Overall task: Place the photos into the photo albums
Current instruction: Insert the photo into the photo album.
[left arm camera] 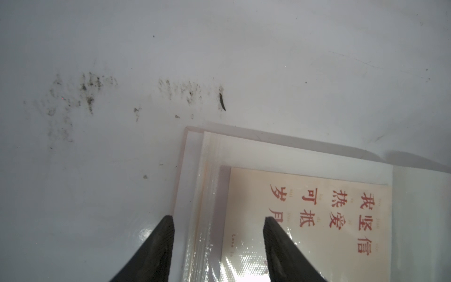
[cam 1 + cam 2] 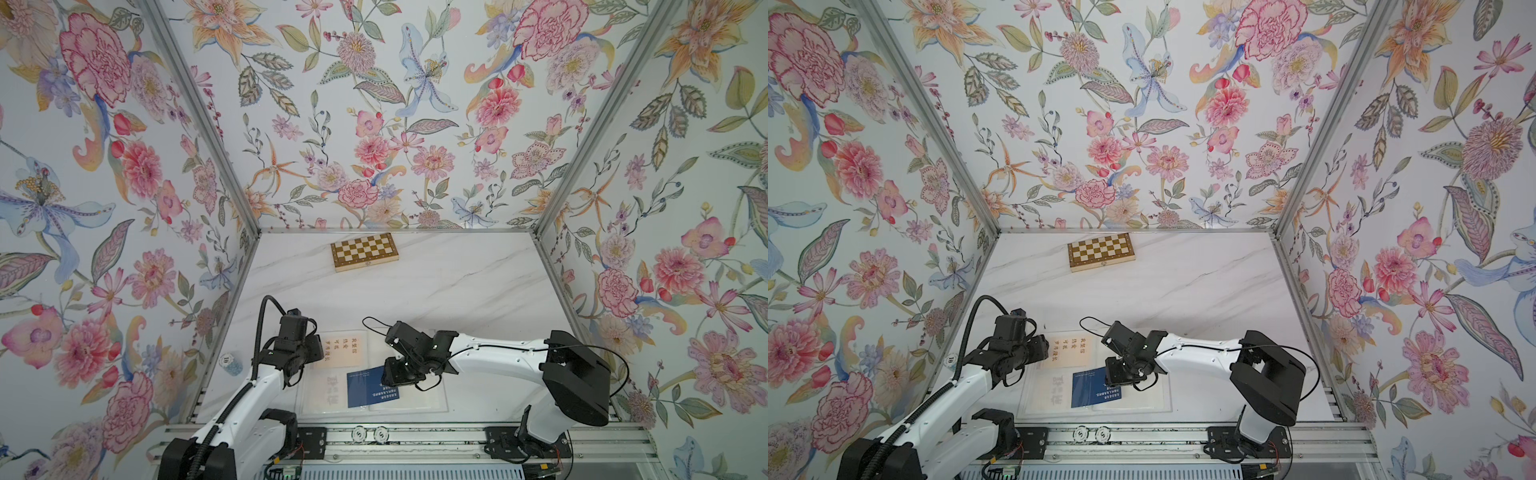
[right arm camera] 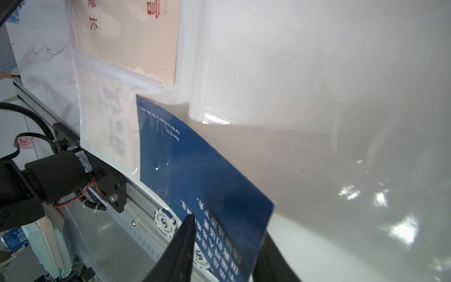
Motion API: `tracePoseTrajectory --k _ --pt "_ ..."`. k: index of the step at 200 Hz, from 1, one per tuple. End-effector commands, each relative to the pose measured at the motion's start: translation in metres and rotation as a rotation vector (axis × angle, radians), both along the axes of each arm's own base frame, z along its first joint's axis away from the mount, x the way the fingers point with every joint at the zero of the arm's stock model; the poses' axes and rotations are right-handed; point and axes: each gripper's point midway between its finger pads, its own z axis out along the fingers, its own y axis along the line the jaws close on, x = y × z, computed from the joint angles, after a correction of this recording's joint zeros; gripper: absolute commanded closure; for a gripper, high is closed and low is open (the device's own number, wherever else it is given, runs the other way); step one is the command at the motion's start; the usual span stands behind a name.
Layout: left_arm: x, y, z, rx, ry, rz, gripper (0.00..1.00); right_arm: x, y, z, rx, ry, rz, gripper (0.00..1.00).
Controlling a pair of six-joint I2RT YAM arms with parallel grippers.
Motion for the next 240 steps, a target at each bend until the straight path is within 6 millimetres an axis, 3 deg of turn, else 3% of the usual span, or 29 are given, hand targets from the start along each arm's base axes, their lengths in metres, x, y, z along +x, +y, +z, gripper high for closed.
tracePoseTrajectory --k 1,106,240 --pt "-0.003 0.005 -0.005 0.006 0.016 0.022 0.42 -0.001 -0.012 0.003 -0.028 -0.016 -0.002 0.62" --pt "-0.003 0.004 -0.005 0.0 0.009 0.021 0.43 -0.01 0.012 0.005 -0.022 -0.019 0.062 0.75" --pt "-0.005 0.001 -0.007 -0.023 0.016 0.017 0.43 -0.022 0.067 -0.004 0.081 0.073 0.195 0.76"
